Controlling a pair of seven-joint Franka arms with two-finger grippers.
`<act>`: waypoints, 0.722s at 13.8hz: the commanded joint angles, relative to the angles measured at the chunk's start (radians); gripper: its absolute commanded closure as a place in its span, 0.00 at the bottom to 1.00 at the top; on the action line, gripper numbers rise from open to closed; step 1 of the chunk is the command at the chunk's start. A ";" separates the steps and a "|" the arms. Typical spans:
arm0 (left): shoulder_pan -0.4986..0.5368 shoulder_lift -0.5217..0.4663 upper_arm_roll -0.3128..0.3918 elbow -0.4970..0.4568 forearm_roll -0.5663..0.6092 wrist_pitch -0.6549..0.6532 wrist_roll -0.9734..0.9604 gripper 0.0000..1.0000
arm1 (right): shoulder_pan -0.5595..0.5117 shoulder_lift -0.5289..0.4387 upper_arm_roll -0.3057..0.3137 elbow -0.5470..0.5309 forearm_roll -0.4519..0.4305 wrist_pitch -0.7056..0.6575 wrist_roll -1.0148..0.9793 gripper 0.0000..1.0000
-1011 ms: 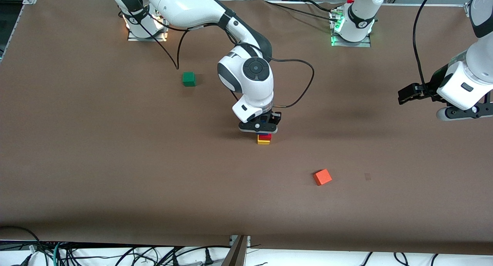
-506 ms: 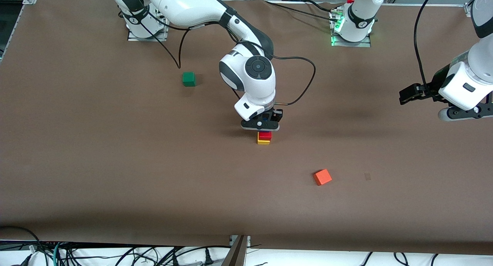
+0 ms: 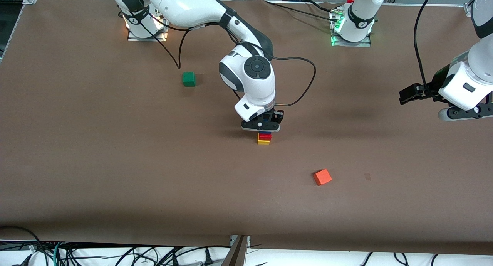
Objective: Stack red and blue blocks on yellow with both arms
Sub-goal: 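Lower the blue cube onto the red cube and open the right gripper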
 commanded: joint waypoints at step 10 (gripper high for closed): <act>0.008 -0.013 -0.005 -0.009 -0.018 0.006 0.022 0.00 | -0.010 0.027 0.008 0.041 -0.003 0.005 0.016 0.01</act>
